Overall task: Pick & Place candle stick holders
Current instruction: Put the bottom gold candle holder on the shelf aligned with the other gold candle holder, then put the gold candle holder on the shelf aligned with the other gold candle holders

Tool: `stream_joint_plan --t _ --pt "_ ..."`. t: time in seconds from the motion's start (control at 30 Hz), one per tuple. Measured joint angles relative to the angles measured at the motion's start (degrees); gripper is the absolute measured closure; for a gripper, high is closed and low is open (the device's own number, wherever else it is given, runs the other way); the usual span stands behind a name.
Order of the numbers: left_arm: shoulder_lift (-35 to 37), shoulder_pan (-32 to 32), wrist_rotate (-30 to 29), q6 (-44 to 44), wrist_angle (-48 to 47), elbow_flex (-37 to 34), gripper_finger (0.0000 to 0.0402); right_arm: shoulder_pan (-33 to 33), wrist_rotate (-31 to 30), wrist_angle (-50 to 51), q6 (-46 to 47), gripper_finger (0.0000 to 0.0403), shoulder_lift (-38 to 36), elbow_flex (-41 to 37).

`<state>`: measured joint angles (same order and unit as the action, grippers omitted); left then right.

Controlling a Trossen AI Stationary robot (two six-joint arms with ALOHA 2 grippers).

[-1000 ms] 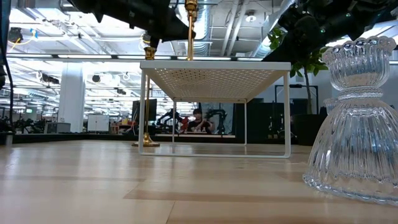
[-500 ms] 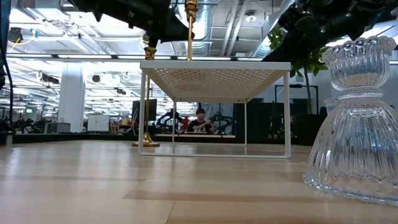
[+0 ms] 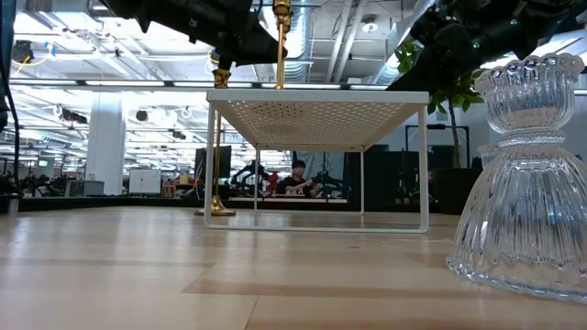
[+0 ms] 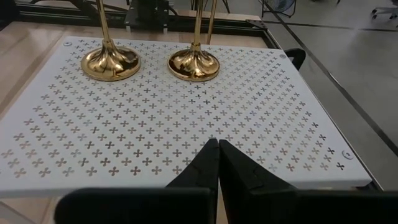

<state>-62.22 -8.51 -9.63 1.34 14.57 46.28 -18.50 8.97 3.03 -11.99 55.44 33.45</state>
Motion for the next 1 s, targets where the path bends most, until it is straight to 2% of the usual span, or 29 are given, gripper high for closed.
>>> stream_joint_plan --t 0.33,0.5,1.0 --pt "0.7 0.0 0.0 -2.9 -0.6 -0.1 0.0269 0.0 0.0 0.0 0.0 0.0403 0.0 0.0" --pt "2.6 0.0 0.0 -2.8 -1.6 -0.2 0.027 0.0 0.0 0.2 0.0 0.0403 0.0 0.0" --pt "11.1 0.0 0.1 -2.6 -13.2 -0.2 0.0271 0.0 0.0 1.1 0.0 0.0403 0.0 0.0"
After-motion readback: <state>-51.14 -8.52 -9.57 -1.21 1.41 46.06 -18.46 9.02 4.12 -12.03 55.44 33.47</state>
